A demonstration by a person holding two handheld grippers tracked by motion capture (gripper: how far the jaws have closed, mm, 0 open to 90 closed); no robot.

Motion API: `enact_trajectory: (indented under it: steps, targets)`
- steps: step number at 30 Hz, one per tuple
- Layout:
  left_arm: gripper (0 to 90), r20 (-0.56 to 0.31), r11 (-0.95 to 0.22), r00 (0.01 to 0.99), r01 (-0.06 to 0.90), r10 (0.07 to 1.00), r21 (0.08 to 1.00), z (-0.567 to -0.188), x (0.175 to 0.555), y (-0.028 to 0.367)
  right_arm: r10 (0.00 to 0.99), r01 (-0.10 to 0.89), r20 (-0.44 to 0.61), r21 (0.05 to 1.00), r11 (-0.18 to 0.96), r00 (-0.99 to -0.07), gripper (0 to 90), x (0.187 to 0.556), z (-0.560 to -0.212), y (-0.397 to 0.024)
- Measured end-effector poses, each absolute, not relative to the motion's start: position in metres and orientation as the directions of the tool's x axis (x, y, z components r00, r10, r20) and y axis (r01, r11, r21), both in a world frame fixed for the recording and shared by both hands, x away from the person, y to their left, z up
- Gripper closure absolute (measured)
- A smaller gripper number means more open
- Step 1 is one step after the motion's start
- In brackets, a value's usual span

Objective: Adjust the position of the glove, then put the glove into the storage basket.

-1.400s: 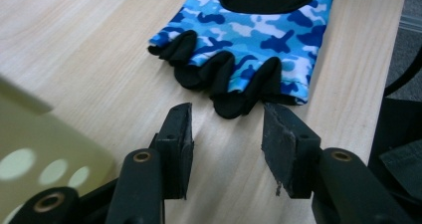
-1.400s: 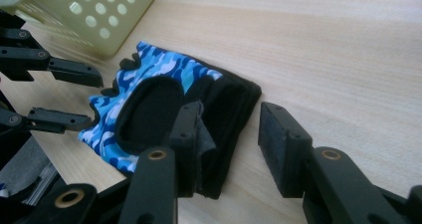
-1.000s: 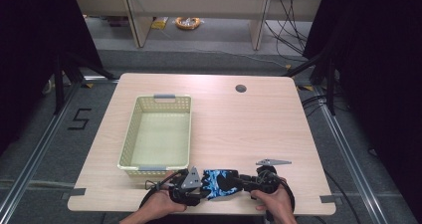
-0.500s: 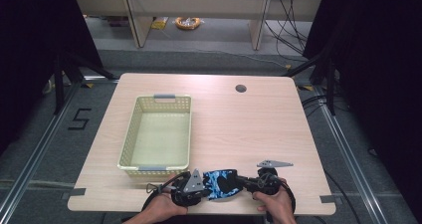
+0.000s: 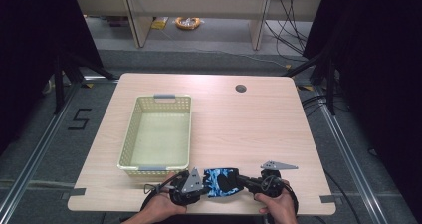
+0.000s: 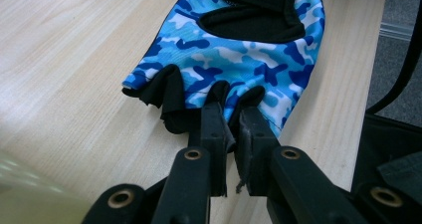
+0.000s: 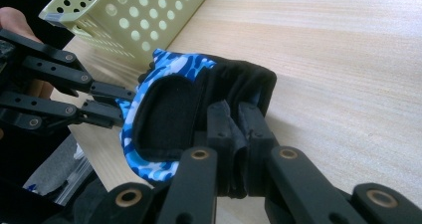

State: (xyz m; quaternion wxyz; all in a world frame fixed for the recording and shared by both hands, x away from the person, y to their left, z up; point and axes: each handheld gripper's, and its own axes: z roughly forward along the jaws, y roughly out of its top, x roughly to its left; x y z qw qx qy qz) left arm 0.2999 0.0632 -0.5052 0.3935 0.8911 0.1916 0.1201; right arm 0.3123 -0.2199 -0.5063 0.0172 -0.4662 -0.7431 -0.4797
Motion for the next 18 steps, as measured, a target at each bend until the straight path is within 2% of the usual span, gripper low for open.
enact_trajectory:
  steps: [1, 4, 5, 6, 7, 13, 14, 15, 16, 17, 18]
  targets:
    - [82.1, 0.082, -0.629, 0.9, 0.233, 0.429, 0.742, -0.504, 0.3, 0.064, 0.684, 0.736, 0.497, 0.671, 0.086, -0.534, 85.7, 0.309, -0.504, -0.218]
    - [82.1, 0.071, -0.619, 0.9, 0.237, 0.43, 0.749, -0.502, 0.299, 0.065, 0.683, 0.71, 0.469, 0.696, 0.106, -0.56, 85.7, 0.311, -0.504, -0.219]
    - [82.1, 0.069, -0.612, 0.898, 0.238, 0.434, 0.754, -0.502, 0.299, 0.065, 0.685, 0.737, 0.497, 0.671, 0.085, -0.532, 85.7, 0.309, -0.502, -0.217]
    - [82.1, 0.085, -0.619, 0.896, 0.23, 0.435, 0.751, -0.501, 0.299, 0.066, 0.7, 0.703, 0.445, 0.702, 0.115, -0.558, 85.6, 0.311, -0.503, -0.219]
    - [82.1, 0.081, -0.614, 0.896, 0.23, 0.436, 0.755, -0.501, 0.3, 0.066, 0.673, 0.71, 0.479, 0.698, 0.097, -0.563, 85.6, 0.311, -0.503, -0.218]
    - [82.1, 0.087, -0.611, 0.902, 0.214, 0.424, 0.762, -0.496, 0.3, 0.067, 0.669, 0.691, 0.468, 0.716, 0.095, -0.577, 85.7, 0.309, -0.497, -0.219]
    - [82.1, 0.071, -0.601, 0.897, 0.232, 0.437, 0.765, -0.497, 0.299, 0.067, 0.668, 0.709, 0.493, 0.701, 0.074, -0.558, 85.7, 0.307, -0.494, -0.218]
    - [82.1, 0.093, -0.608, 0.898, 0.211, 0.429, 0.765, -0.495, 0.298, 0.068, 0.673, 0.683, 0.461, 0.725, 0.09, -0.578, 85.7, 0.309, -0.493, -0.219]
    - [82.1, 0.08, -0.601, 0.895, 0.226, 0.438, 0.767, -0.495, 0.297, 0.068, 0.663, 0.702, 0.493, 0.709, 0.071, -0.564, 85.7, 0.307, -0.49, -0.216]
    - [82.2, 0.092, -0.605, 0.893, 0.219, 0.44, 0.765, -0.492, 0.297, 0.069, 0.675, 0.676, 0.454, 0.731, 0.092, -0.582, 85.7, 0.309, -0.49, -0.217]
    - [82.2, 0.097, -0.603, 0.896, 0.209, 0.434, 0.77, -0.491, 0.297, 0.07, 0.664, 0.694, 0.484, 0.717, 0.073, -0.57, 85.8, 0.306, -0.485, -0.215]
